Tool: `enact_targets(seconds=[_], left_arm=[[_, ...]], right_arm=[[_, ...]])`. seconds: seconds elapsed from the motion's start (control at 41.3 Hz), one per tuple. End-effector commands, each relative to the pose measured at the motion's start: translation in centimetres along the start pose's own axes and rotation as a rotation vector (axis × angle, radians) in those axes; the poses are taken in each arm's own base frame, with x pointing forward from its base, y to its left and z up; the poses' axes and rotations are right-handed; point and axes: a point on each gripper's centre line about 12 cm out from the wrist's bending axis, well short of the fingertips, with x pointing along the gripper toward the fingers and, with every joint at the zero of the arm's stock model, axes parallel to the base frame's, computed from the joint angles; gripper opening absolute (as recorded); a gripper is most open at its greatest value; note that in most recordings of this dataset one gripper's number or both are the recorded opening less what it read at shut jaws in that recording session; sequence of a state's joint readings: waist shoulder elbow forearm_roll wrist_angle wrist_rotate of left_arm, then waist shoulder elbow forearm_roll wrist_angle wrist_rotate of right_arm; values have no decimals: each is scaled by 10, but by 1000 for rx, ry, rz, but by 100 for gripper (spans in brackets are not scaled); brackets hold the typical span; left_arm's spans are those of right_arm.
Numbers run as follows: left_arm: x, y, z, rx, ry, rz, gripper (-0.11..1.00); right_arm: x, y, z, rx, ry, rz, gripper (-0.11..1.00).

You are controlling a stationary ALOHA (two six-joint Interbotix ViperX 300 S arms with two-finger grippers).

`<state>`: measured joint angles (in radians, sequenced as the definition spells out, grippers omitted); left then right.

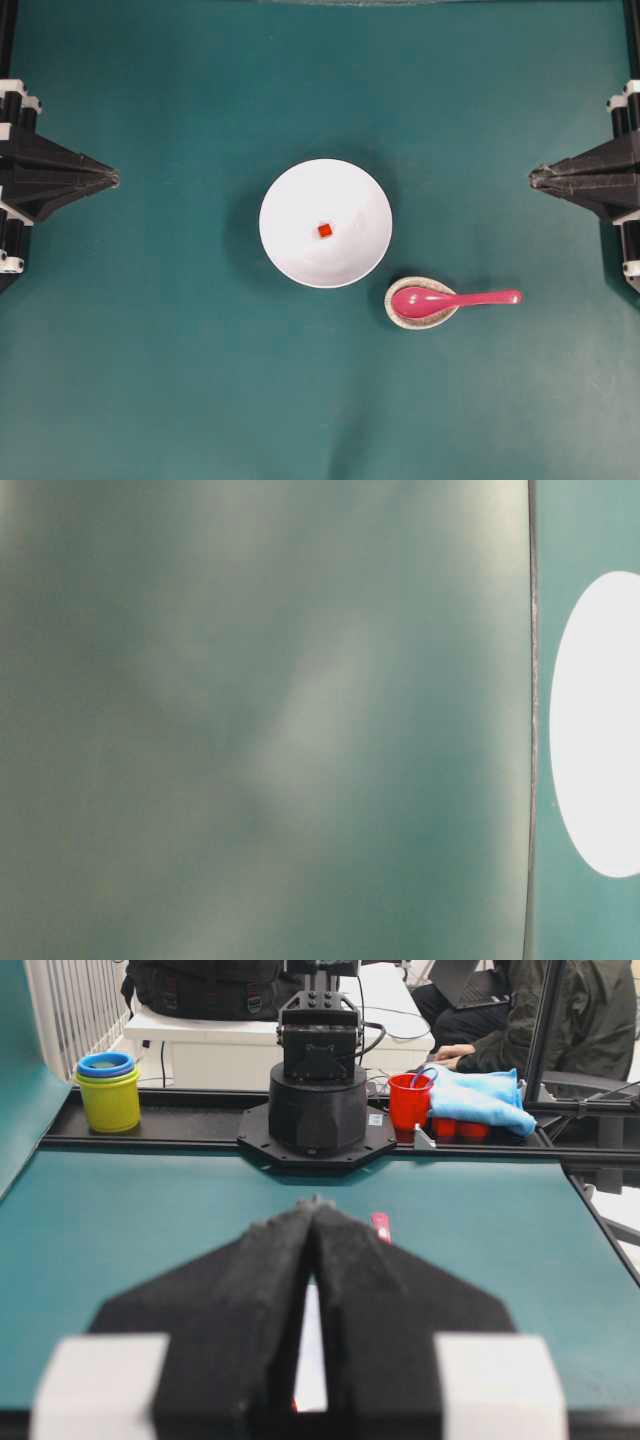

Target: Grip the spoon and scoop the red block from the bowl with right arm.

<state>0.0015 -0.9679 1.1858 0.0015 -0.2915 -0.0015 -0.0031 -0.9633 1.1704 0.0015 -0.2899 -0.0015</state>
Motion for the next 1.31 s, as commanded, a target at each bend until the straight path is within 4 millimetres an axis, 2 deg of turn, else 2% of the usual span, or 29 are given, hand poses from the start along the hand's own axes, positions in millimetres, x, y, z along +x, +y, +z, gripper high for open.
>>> enact_targets(seconds=[0.0, 0.412, 0.823, 0.896, 1.138, 1.283], left_arm=[[3, -1, 8, 28, 12, -9, 0], [1, -1, 3, 29, 109, -8, 0], [-1, 5, -8, 30, 198, 20, 0], [-1, 7, -9, 28, 204, 31, 0], [-1, 8, -12, 34, 226, 38, 0], [-1, 8, -16, 34, 257, 38, 0]], right_arm=[[3, 0, 8, 8, -18, 1, 0], [4, 0, 8, 15, 55, 0, 0], [5, 0, -5, 14, 114, 0, 1], [5, 0, -12, 18, 137, 0, 5], [3, 2, -44, 21, 223, 5, 36], [-3, 5, -67, 30, 223, 19, 36]])
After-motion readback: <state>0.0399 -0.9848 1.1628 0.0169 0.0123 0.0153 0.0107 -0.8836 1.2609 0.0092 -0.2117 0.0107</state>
